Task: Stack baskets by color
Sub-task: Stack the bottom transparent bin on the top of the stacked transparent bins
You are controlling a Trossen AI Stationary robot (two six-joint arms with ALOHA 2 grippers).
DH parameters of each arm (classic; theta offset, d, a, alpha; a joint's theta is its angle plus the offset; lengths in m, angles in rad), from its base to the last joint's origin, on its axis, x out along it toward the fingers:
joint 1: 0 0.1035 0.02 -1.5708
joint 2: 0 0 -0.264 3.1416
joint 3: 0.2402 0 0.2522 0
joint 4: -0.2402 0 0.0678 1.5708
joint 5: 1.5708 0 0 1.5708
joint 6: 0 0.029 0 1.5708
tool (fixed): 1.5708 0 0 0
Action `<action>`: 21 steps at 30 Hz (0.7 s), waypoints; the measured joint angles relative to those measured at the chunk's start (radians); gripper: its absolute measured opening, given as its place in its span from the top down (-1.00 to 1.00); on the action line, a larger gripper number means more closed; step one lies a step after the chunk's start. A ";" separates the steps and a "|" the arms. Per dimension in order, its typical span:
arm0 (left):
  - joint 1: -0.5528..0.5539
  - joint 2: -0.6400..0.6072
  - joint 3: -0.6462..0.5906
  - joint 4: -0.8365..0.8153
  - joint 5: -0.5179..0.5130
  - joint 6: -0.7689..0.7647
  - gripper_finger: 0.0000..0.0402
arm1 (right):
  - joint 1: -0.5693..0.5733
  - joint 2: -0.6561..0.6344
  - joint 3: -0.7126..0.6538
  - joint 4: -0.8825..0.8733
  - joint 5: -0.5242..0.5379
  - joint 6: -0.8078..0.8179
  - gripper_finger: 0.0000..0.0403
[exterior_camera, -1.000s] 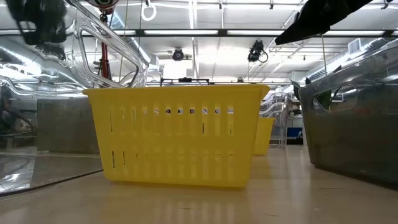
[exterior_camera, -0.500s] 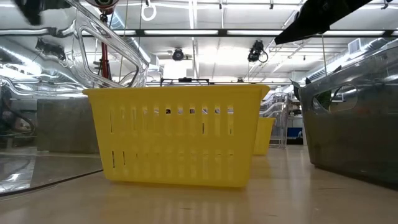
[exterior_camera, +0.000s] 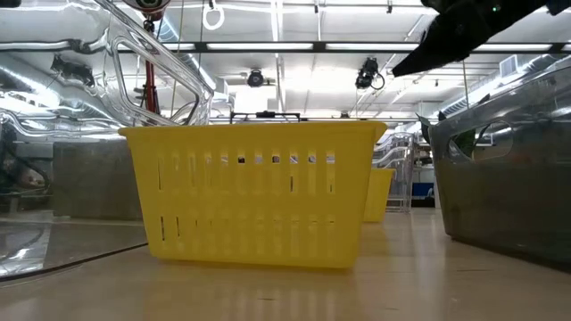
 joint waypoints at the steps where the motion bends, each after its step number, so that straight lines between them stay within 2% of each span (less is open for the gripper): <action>1: -0.005 0.000 0.000 0.002 -0.001 -0.015 0.41 | -0.006 0.000 -0.007 0.013 0.000 -0.002 0.65; 8: -0.033 0.000 0.000 0.009 -0.017 -0.092 0.22 | -0.027 0.000 -0.042 0.074 -0.004 -0.031 0.65; 14: -0.044 0.001 0.000 0.010 -0.093 -0.089 0.04 | -0.027 0.000 -0.042 0.090 -0.004 -0.038 0.65; 21: -0.049 0.062 0.000 0.017 -0.104 -0.005 0.04 | -0.027 0.000 -0.042 0.089 0.007 -0.053 0.65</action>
